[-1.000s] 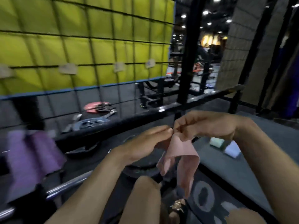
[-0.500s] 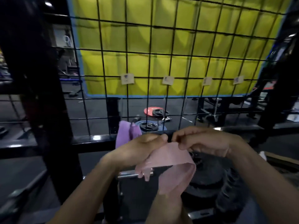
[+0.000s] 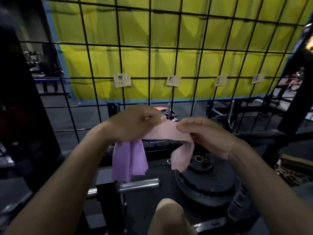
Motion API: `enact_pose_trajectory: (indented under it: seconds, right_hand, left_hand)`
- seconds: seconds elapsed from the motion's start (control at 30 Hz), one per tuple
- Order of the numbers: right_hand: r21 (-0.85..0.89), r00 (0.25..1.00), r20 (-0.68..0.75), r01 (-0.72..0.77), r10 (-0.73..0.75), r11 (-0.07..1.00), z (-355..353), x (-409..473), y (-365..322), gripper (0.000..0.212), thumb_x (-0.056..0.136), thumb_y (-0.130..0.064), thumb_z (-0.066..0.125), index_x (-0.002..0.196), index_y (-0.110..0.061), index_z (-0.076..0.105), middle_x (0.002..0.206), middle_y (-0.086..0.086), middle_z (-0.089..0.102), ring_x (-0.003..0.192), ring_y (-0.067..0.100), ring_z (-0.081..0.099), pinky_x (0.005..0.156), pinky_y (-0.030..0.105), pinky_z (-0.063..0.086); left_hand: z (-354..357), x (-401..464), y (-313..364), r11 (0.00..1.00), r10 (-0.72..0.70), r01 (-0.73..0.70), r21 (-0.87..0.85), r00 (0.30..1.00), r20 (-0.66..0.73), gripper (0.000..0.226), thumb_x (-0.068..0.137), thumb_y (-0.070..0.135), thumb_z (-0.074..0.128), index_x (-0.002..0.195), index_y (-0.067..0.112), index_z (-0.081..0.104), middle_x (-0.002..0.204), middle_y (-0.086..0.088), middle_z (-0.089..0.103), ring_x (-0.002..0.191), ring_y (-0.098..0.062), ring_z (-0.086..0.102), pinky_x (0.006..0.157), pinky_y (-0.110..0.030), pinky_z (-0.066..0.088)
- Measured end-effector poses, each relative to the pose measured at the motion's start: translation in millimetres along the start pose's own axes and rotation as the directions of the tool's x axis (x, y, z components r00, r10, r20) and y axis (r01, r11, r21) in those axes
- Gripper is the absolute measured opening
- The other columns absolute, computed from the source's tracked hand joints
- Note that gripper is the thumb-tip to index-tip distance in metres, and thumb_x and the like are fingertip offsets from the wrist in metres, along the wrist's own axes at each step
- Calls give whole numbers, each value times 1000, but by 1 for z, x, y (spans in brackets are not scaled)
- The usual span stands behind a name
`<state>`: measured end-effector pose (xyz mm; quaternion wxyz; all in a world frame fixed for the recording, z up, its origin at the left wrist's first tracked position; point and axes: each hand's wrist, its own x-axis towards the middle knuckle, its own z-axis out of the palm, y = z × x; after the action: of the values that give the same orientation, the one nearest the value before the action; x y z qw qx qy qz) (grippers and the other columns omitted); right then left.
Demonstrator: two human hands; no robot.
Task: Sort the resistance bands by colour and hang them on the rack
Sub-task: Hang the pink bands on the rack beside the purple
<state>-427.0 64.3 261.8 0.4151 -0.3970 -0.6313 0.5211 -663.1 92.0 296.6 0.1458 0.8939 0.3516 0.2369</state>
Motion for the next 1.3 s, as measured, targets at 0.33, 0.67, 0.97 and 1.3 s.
enact_pose_trajectory:
  seconds: [0.33, 0.67, 0.97, 1.3]
  right_hand:
    - [-101, 942, -333, -10, -25, 995, 17, 35, 6, 18, 89, -20, 72, 74, -13, 65, 75, 13, 56, 69, 21, 50, 65, 31, 37]
    - [-416, 910, -393, -50, -130, 908, 16, 39, 19, 36, 91, -33, 71, 63, -16, 55, 57, -8, 51, 56, 9, 45, 58, 29, 35]
    - [124, 908, -411, -30, 79, 992, 30, 34, 36, 22, 90, -16, 68, 96, 5, 70, 85, 24, 73, 51, 16, 64, 46, 21, 44]
    - [436, 957, -55, -234, 285, 869, -9, 16, 22, 15, 77, -25, 66, 72, -14, 73, 64, 1, 63, 40, 6, 39, 40, 19, 24]
  left_hand:
    - [3, 23, -7, 934, -129, 185, 306, 973, -194, 45, 104, 49, 41, 68, 23, 46, 71, 4, 51, 73, -23, 50, 66, -36, 36]
    - [12, 26, -8, 827, -138, 289, 482, 936, -324, 35, 101, 54, 44, 96, 28, 66, 95, -3, 66, 92, -30, 62, 67, -33, 33]
    - [13, 28, -25, 923, -146, 205, 325, 969, -198, 29, 99, 44, 55, 87, 23, 71, 91, 2, 69, 82, -22, 63, 72, -37, 52]
    - [8, 33, 4, 983, -162, 164, -81, 986, 23, 34, 93, 39, 68, 87, 7, 77, 75, -2, 73, 66, -15, 64, 66, -34, 53]
